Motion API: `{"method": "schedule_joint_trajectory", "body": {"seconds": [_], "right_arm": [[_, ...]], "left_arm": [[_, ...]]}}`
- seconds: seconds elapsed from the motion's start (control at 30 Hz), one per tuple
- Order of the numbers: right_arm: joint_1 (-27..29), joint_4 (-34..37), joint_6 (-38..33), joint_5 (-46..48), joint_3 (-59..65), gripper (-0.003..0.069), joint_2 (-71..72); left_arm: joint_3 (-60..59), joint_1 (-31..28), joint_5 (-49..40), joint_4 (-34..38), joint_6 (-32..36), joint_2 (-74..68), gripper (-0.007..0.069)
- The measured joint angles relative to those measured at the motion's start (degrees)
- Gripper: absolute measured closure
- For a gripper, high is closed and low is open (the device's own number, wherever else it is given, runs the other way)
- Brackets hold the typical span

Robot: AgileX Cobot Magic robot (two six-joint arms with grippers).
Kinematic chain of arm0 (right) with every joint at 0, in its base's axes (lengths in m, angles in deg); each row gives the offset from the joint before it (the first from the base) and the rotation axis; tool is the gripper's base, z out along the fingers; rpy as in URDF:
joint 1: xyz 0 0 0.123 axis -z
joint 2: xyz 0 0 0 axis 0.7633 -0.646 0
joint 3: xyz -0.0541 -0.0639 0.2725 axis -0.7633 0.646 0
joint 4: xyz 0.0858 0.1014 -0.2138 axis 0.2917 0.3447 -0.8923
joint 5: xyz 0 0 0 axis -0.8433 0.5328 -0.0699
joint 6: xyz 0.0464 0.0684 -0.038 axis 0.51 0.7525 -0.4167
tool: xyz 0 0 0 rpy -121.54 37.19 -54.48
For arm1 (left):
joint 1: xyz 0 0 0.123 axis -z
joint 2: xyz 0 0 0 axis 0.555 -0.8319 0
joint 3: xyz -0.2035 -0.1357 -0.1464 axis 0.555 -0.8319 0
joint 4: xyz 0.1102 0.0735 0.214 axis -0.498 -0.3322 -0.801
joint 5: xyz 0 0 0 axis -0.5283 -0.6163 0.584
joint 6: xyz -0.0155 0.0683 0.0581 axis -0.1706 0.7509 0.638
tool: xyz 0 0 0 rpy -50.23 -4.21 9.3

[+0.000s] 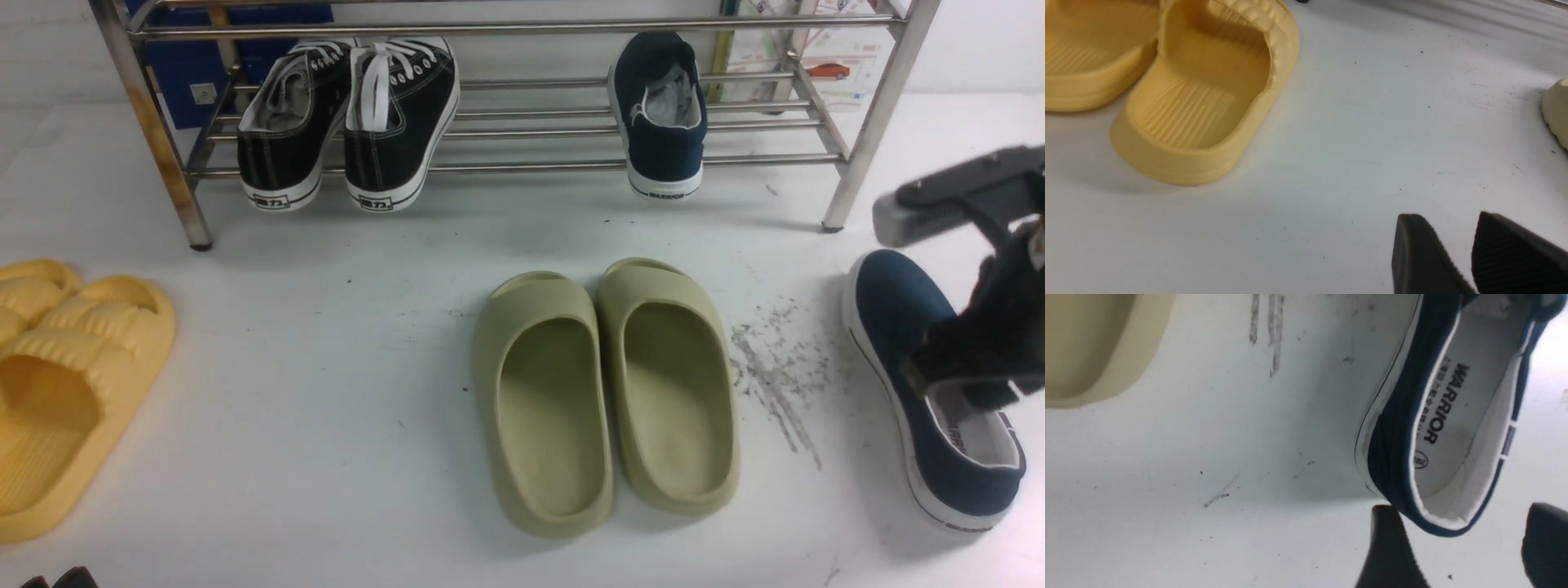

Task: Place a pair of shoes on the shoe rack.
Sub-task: Use the right arm to grab the shoe closest to it

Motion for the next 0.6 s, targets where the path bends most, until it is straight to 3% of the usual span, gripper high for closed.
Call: {"method": "schedule_joint_trajectory", "body": {"seconds": [0.33, 0.5, 0.6], "right_arm": [[0.00, -5.63, 8.59, -10.78, 4.43, 0.0216, -8.43], [0.00, -6.27, 10.22, -11.93, 4.43, 0.0309, -14.31], [0.00, -5.09, 10.22, -11.99, 4.43, 0.0441, -15.50]], "left_arm": [[0.00, 0.00, 0.00, 0.00, 0.00, 0.00, 0.0396], [0.00, 0.00, 0.00, 0.00, 0.00, 0.00, 0.0389], [0.00, 0.00, 0.00, 0.00, 0.00, 0.00, 0.0387]]}}
